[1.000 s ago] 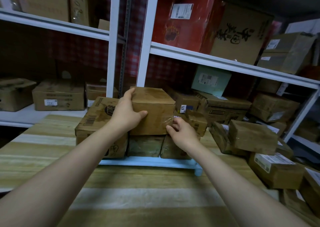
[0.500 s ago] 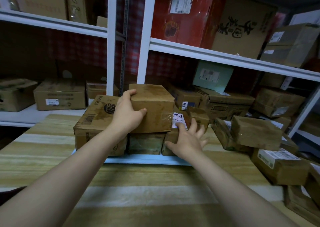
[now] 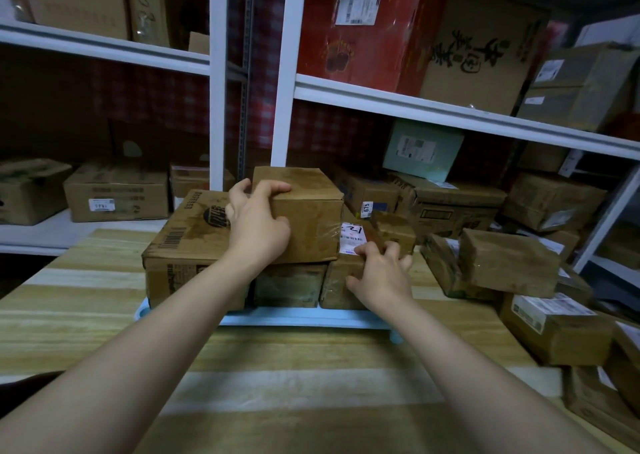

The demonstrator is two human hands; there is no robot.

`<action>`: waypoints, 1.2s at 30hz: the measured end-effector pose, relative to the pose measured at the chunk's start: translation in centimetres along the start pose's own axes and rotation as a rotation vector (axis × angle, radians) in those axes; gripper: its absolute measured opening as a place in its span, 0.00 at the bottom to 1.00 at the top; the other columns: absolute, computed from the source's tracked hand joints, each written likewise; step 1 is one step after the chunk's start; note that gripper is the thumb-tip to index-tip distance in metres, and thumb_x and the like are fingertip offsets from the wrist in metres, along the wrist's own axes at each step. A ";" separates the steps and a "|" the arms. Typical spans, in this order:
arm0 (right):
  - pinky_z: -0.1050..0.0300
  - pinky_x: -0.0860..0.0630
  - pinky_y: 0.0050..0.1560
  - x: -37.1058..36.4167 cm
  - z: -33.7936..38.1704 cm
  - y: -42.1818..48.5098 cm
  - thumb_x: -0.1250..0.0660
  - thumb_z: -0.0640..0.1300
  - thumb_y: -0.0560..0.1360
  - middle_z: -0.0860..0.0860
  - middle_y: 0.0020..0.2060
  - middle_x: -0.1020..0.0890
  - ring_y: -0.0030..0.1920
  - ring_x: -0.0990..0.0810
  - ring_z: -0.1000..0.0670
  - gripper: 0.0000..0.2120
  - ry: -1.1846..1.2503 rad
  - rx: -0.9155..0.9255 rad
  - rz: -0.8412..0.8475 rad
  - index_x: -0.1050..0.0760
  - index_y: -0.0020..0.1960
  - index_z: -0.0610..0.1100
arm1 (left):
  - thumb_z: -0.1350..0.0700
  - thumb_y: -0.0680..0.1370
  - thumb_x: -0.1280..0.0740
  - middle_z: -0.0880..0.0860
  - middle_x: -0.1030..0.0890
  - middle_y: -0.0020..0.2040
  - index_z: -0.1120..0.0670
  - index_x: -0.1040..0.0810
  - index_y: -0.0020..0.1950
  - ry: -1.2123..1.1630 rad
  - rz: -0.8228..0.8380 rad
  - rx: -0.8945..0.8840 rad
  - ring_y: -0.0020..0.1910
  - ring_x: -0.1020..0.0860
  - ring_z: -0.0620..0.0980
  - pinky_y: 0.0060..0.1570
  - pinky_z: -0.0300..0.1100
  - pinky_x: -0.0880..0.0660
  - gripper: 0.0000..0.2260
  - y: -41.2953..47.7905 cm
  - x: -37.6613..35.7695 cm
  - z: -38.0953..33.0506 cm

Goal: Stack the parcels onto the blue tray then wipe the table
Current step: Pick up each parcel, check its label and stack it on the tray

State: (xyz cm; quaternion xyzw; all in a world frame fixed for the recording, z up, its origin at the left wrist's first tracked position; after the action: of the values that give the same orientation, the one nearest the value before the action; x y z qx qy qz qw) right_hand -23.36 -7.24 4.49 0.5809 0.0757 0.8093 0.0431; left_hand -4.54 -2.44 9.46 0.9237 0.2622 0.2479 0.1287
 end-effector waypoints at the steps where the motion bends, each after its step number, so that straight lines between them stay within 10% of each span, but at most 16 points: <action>1: 0.42 0.34 0.69 0.0 0.1 0.1 0.28 0.54 0.74 0.44 0.76 0.46 0.73 0.45 0.36 0.28 -0.004 -0.018 0.011 0.35 0.71 0.55 | 0.66 0.75 0.36 0.54 0.47 0.76 0.42 0.27 0.63 0.005 -0.009 0.010 0.74 0.45 0.58 0.70 0.51 0.40 0.22 -0.1 0.0 -0.1; 7: 0.26 0.46 0.72 -1.6 1.7 0.4 0.26 0.64 0.68 0.49 0.79 0.65 0.78 0.65 0.37 0.43 -0.013 0.003 0.039 0.42 0.75 0.53 | 0.56 0.72 0.28 0.54 0.51 0.77 0.43 0.30 0.63 0.121 -0.086 -0.040 0.76 0.53 0.58 0.72 0.62 0.42 0.23 -0.6 -1.2 -0.8; 16: 0.36 0.35 0.67 -2.0 0.2 0.8 0.28 0.61 0.69 0.46 0.74 0.43 0.74 0.47 0.41 0.35 0.062 -0.009 -0.118 0.36 0.72 0.56 | 0.49 0.70 0.24 0.54 0.56 0.78 0.39 0.29 0.65 0.244 -0.071 -0.088 0.76 0.58 0.59 0.72 0.63 0.46 0.26 -0.8 -2.8 -0.7; 30: 0.32 0.45 0.73 -1.1 0.4 0.5 0.31 0.63 0.74 0.47 0.77 0.45 0.77 0.51 0.40 0.38 -0.102 0.090 0.050 0.44 0.78 0.59 | 0.61 0.75 0.30 0.53 0.48 0.76 0.40 0.28 0.62 0.197 -0.009 -0.051 0.75 0.49 0.58 0.70 0.57 0.41 0.21 -0.2 -1.9 -1.0; 36: 0.33 0.50 0.76 -0.6 -0.8 0.0 0.32 0.60 0.76 0.49 0.80 0.53 0.79 0.59 0.44 0.41 -0.070 0.122 0.110 0.51 0.80 0.58 | 0.57 0.73 0.28 0.56 0.49 0.77 0.40 0.29 0.64 0.358 -0.119 -0.123 0.77 0.55 0.59 0.74 0.63 0.56 0.22 -0.8 -2.7 -1.3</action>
State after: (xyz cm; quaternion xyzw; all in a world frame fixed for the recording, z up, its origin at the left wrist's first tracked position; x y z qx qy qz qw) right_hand -23.96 -7.39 3.68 0.6137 0.0914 0.7835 -0.0345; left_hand -7.53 -3.06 9.18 0.8381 0.3195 0.4157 0.1507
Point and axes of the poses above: each hand's wrist, its own y-axis towards the middle knuckle, its own x-axis out of the back of the hand, z = x × y, the point moved 1 cm from there along y, towards the middle knuckle
